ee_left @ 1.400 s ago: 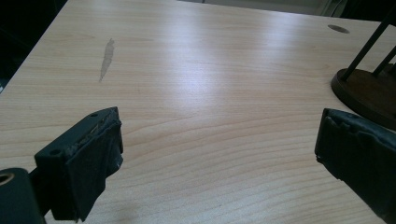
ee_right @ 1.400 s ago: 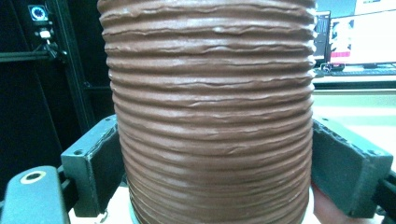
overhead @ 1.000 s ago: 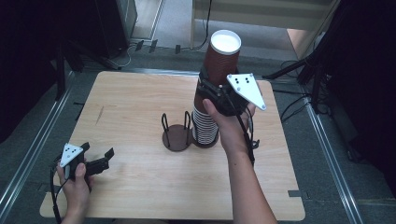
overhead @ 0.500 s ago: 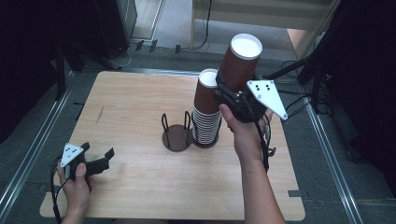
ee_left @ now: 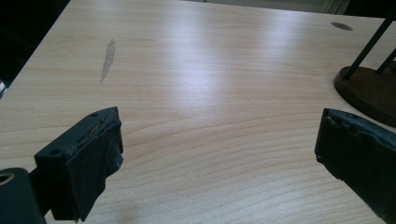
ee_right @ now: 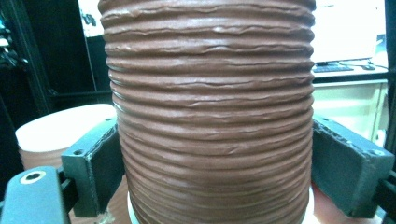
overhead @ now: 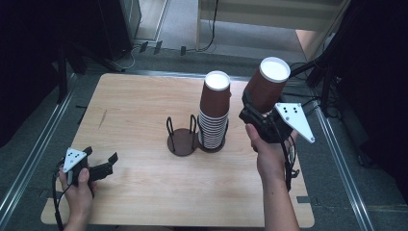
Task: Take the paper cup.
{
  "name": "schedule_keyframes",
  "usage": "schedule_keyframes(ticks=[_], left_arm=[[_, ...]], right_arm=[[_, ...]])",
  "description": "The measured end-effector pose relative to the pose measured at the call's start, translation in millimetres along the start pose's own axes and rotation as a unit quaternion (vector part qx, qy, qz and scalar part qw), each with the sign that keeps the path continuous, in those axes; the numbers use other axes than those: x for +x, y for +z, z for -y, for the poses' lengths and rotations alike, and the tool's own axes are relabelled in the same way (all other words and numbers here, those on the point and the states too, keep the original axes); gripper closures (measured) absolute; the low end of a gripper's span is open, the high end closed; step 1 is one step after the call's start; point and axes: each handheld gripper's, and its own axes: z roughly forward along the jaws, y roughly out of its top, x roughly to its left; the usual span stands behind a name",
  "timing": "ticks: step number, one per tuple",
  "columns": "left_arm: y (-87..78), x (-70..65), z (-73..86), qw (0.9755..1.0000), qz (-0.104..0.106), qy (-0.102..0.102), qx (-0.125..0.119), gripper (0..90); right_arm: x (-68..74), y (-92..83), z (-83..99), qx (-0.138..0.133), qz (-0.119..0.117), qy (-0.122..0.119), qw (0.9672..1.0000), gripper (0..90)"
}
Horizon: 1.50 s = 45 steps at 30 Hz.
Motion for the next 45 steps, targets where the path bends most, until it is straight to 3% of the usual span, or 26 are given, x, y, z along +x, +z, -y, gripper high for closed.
schedule_keyframes(ticks=[5,14,18,20,28,30,44,45], left_arm=[[0.2,2.5,-0.2,0.9999,0.004,-0.014,0.000,1.7],[1.5,1.5,-0.8,0.9999,-0.004,-0.011,0.008,1.7],[3.4,0.1,-1.7,0.9995,-0.027,-0.008,0.012,1.7],[4.1,0.1,-2.1,0.9995,-0.028,-0.005,0.016,1.7],[1.2,-1.2,-10.0,0.9998,-0.009,-0.012,0.008,1.7],[0.2,-6.8,-15.5,0.9999,-0.002,-0.010,0.002,1.7],[8.5,-38.9,-37.0,0.9992,0.038,0.008,-0.007,1.7],[8.8,-43.5,-39.6,0.9986,0.051,0.010,-0.009,1.7]], right_arm=[[-10.1,-7.0,15.7,0.009,0.010,0.003,0.9999,12.1],[-24.7,-16.4,41.3,0.020,0.020,0.009,0.9996,12.1],[-29.6,-20.6,59.4,0.032,0.025,0.014,0.9991,12.0],[-31.4,-22.5,65.7,0.034,0.025,0.017,0.9990,12.0],[-34.3,-32.4,88.7,0.043,0.026,0.015,0.9986,11.9],[-36.3,-38.3,96.6,0.042,0.024,0.030,0.9984,11.9],[-36.7,-50.5,132.7,0.062,0.025,0.019,0.9976,11.9],[-35.8,-51.7,138.5,0.068,0.025,0.016,0.9972,11.9]])
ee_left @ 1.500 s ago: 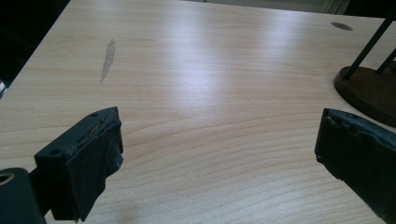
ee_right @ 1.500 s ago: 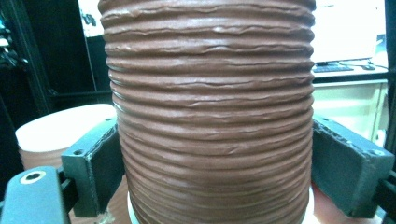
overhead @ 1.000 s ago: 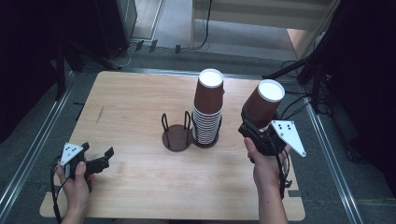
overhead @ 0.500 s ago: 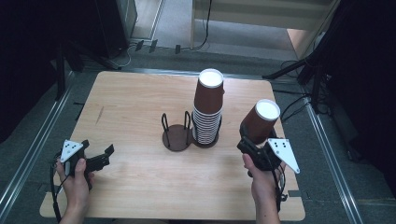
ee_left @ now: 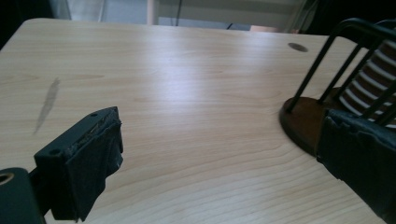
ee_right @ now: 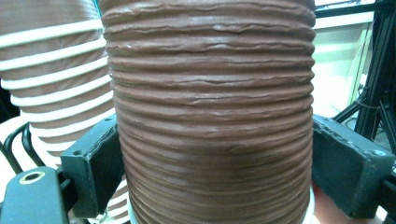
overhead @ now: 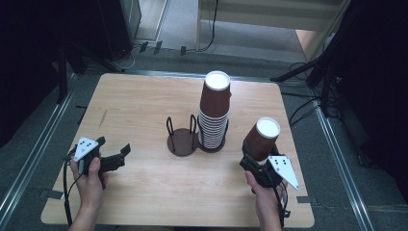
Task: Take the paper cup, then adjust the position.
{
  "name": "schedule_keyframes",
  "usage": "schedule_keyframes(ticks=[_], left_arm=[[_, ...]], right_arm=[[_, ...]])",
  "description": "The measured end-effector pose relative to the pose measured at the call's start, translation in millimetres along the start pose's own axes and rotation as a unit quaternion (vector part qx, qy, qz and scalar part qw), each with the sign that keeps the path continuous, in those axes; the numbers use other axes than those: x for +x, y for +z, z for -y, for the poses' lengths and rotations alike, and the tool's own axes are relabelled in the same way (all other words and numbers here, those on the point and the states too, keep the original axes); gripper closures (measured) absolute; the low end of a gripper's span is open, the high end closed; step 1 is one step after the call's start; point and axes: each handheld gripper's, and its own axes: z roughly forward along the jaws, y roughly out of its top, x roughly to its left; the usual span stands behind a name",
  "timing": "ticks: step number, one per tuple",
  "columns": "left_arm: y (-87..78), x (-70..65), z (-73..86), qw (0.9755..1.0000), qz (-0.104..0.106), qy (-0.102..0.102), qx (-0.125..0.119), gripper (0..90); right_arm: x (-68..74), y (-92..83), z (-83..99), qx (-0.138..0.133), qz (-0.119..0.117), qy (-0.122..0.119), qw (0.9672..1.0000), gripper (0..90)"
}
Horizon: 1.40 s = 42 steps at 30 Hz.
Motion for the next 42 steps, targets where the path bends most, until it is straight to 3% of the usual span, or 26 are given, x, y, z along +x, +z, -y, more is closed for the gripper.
schedule_keyframes(ticks=[6,10,12,18,25,33,35,37,38,39,40,42], left_arm=[[2.9,-10.5,-0.4,0.9994,0.026,0.019,0.011,1.7],[3.6,-15.6,-2.7,0.9988,0.044,0.020,0.009,1.7],[3.7,-25.4,-5.9,0.9975,0.062,0.031,0.011,1.7],[3.8,-42.8,-8.4,0.9948,0.088,0.049,0.017,1.7],[4.9,-65.0,-11.6,0.9889,0.125,0.074,0.028,1.8],[6.3,-78.7,-14.8,0.9841,0.154,0.080,0.037,1.7],[5.0,-84.5,-14.9,0.9808,0.170,0.087,0.041,1.7],[4.8,-86.5,-15.0,0.9796,0.175,0.088,0.043,1.7],[4.2,-90.0,-15.8,0.9763,0.189,0.091,0.051,1.7],[3.6,-91.9,-16.4,0.9750,0.195,0.094,0.050,1.7],[3.6,-91.9,-16.4,0.9750,0.195,0.094,0.050,1.7],[1.4,-98.3,-20.1,0.9715,0.213,0.092,0.050,1.7]], right_arm=[[6.1,-2.0,12.6,0.011,-0.005,-0.025,0.9996,11.9],[10.7,-2.2,20.1,0.020,-0.009,-0.038,0.9990,11.8],[16.2,-2.2,28.3,0.031,-0.016,-0.046,0.9983,11.9],[27.6,-5.1,34.8,0.036,-0.029,-0.065,0.9968,11.8],[41.9,-4.7,42.3,0.048,-0.036,-0.099,0.9932,11.8],[55.9,-2.8,50.7,0.057,-0.049,-0.132,0.9884,11.7],[58.8,-2.4,51.8,0.059,-0.049,-0.140,0.9872,11.7],[60.5,-2.1,52.0,0.059,-0.050,-0.140,0.9871,11.7],[64.8,-1.7,52.0,0.062,-0.051,-0.145,0.9863,11.7],[66.6,-1.7,52.1,0.061,-0.052,-0.147,0.9859,11.7],[66.6,-1.7,52.1,0.061,-0.052,-0.147,0.9859,11.7],[75.0,-3.7,53.9,0.059,-0.058,-0.165,0.9829,11.7]])
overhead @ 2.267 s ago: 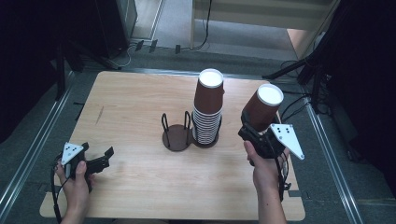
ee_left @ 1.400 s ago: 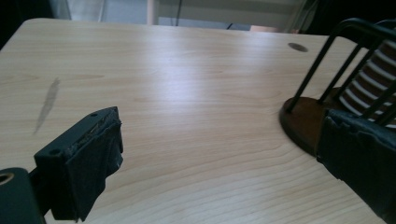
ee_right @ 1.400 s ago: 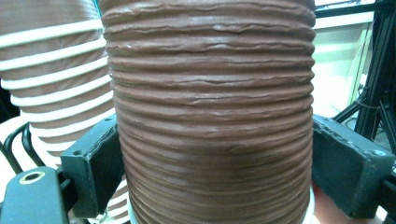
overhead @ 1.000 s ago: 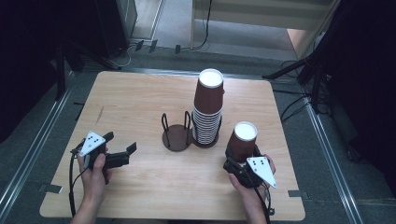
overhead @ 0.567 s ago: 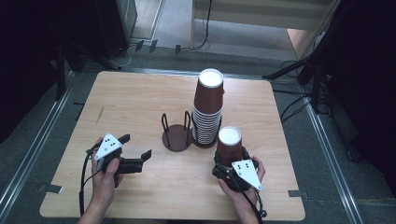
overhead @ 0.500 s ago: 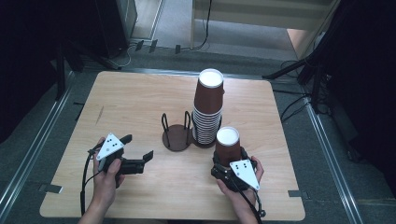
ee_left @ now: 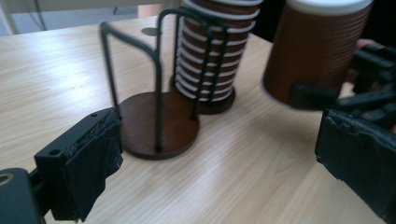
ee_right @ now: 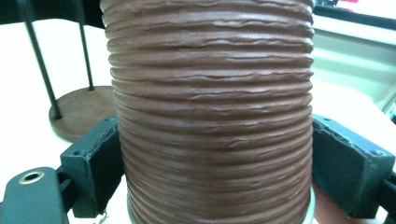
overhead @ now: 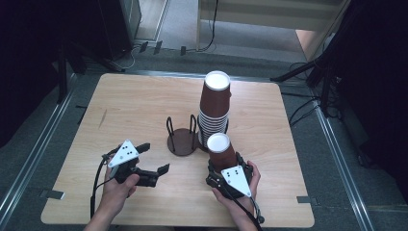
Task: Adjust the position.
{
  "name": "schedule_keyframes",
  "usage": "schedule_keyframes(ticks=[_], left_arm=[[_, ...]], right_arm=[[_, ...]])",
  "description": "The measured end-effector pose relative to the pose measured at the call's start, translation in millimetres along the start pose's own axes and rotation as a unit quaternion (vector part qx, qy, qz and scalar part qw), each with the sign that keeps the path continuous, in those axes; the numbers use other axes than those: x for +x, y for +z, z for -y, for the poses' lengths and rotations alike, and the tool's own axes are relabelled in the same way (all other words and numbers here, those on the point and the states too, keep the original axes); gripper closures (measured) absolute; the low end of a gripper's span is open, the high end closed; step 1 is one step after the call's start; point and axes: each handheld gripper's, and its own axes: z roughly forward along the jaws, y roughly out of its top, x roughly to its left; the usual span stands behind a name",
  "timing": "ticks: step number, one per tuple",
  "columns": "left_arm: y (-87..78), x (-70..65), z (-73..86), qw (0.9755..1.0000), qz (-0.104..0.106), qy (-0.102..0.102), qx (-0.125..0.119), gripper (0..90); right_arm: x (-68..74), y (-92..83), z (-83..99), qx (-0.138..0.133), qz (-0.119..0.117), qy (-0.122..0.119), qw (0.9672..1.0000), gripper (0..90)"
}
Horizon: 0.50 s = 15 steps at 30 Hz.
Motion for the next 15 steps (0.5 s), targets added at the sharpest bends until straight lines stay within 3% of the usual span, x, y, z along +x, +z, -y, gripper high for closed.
schedule_keyframes(ticks=[4,6,8,15], left_arm=[[0.4,-7.6,-4.9,0.9999,0.013,0.006,0.001,1.8],[2.4,-14.2,-8.3,0.9997,0.016,0.019,0.009,1.8],[4.2,-17.3,-10.2,0.9995,0.024,0.017,0.010,3.0],[9.9,-25.2,-12.9,0.9984,0.049,0.023,0.018,6.2]], right_arm=[[9.0,-0.1,0.9,0.000,-0.004,-0.023,0.9997,11.8],[17.3,0.5,1.9,-0.004,-0.004,-0.052,0.9986,11.9],[21.9,1.3,2.2,-0.005,-0.006,-0.066,0.9978,11.9],[29.3,0.9,4.7,-0.014,-0.014,-0.095,0.9953,11.9]])
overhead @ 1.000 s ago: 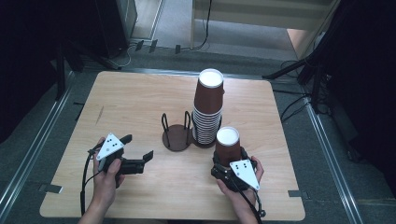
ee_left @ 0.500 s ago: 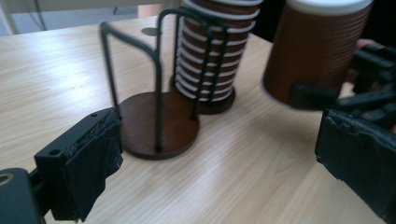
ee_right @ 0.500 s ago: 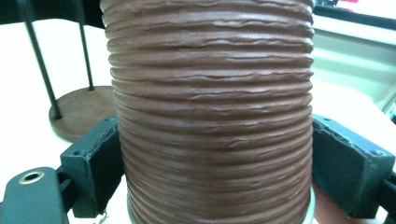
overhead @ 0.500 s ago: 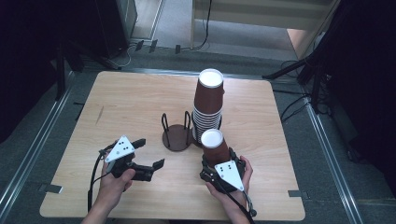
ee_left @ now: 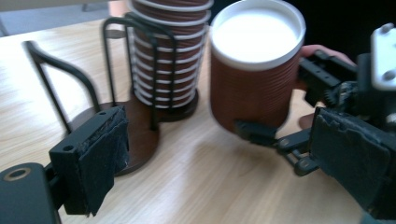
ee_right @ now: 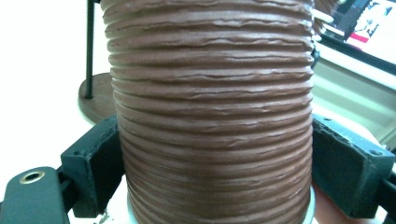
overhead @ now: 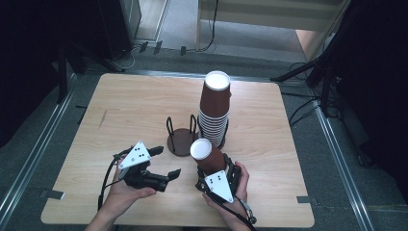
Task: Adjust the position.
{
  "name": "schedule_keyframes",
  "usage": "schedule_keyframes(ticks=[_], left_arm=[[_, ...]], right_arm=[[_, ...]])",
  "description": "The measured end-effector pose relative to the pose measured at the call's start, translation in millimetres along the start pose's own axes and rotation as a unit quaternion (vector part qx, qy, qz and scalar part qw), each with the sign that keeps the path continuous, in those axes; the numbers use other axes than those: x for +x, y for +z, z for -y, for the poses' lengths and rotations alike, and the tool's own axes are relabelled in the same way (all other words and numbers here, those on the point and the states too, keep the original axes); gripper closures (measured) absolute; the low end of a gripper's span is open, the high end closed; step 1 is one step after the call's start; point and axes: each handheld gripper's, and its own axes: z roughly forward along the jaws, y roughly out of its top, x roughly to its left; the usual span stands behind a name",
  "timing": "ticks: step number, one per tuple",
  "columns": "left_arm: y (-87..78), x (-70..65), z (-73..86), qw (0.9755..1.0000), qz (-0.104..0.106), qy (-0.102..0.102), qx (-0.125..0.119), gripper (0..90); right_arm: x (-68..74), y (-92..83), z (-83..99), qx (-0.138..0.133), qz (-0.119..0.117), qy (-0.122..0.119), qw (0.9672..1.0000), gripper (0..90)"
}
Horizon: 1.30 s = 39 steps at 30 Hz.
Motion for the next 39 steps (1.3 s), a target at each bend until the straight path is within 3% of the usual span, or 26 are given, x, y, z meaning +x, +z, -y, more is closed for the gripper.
schedule_keyframes(ticks=[13,18,30,39], left_arm=[[19.2,-6.1,3.6,0.9988,0.038,0.011,0.028,5.1],[22.7,-12.3,2.5,0.9980,0.050,0.022,0.033,5.0],[26.9,-10.3,1.5,0.9963,0.072,0.015,0.046,5.1],[27.6,-12.0,0.5,0.9942,0.086,0.023,0.061,5.2]], right_arm=[[20.1,-8.0,1.2,-0.021,-0.030,-0.068,0.9970,11.9],[22.8,-10.9,2.5,-0.025,-0.037,-0.082,0.9956,11.9],[26.1,-13.6,3.9,-0.037,-0.047,-0.103,0.9929,11.8],[32.3,-17.1,4.6,-0.053,-0.055,-0.132,0.9883,11.6]])
